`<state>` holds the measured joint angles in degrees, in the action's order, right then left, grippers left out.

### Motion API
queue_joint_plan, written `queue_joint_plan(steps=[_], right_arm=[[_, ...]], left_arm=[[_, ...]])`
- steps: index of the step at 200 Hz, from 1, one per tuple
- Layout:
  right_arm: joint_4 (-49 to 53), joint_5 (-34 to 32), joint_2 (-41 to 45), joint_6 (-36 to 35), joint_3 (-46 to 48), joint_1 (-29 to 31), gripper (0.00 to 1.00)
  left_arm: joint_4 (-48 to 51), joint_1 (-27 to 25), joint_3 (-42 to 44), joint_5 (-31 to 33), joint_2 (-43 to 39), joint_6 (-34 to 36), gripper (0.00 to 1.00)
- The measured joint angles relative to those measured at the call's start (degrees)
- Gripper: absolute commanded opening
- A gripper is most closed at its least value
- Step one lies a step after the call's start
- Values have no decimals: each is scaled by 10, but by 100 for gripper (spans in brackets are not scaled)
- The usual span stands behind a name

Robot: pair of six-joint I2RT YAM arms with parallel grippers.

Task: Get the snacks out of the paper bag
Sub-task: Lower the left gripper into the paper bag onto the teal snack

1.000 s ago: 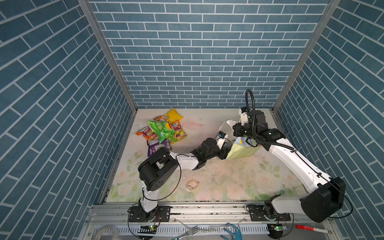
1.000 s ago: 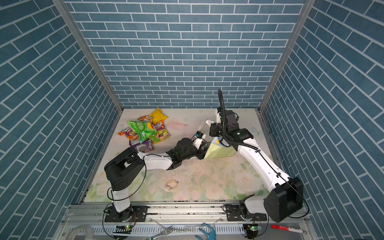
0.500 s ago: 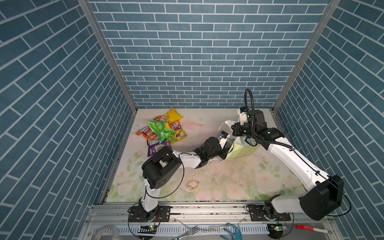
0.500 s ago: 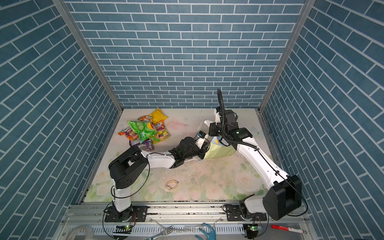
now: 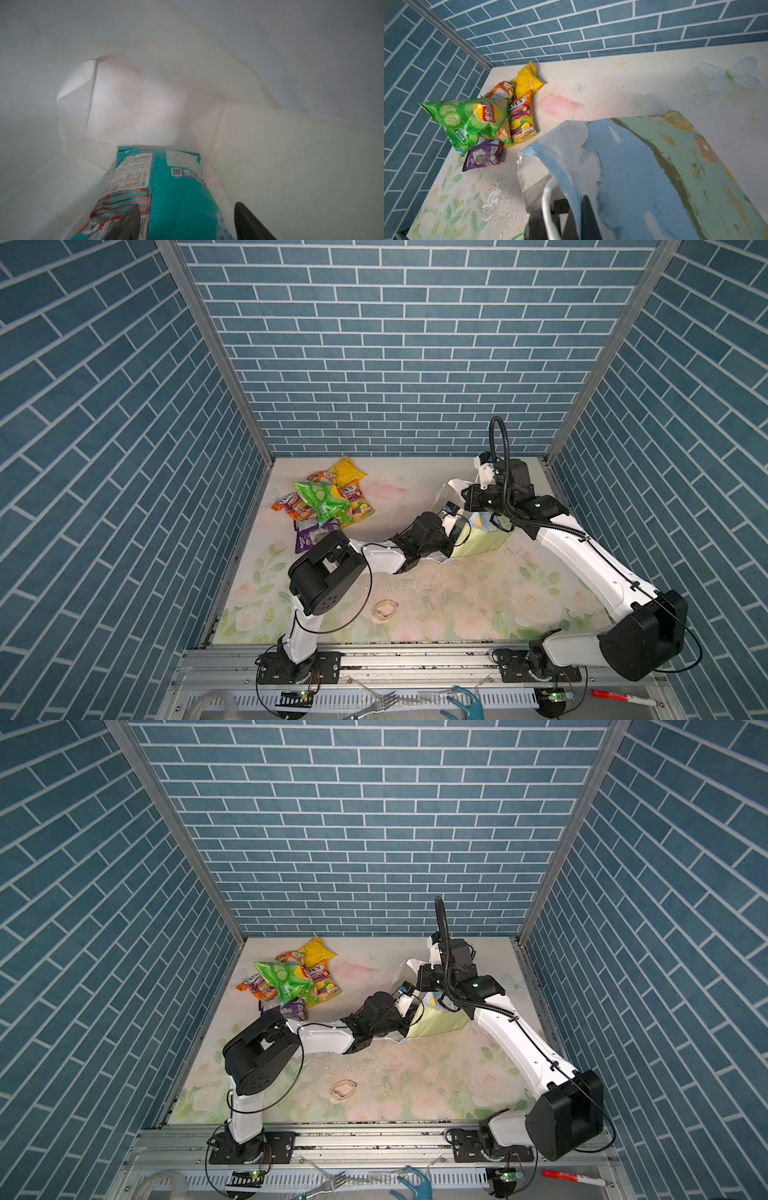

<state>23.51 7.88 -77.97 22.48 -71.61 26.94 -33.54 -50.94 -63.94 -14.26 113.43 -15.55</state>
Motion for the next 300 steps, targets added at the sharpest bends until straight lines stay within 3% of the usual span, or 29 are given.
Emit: queue_joint_plan(steps=[50,74,151,218,300], right_arm=[[-4,3,0,0,0,0,0],[-7,5,0,-4,2,0,0],[-22,43,7,-16,29,0,0],[-25,59,8,-18,38,0,0],[-27,77,-15,-18,42,0,0]], left_arm=[[12,0,-22,-8,21,-10,80],[18,0,-26,-8,24,-16,91],[46,0,-37,27,28,-18,99],[65,0,-35,123,28,6,99],[37,1,-71,82,95,-14,99]])
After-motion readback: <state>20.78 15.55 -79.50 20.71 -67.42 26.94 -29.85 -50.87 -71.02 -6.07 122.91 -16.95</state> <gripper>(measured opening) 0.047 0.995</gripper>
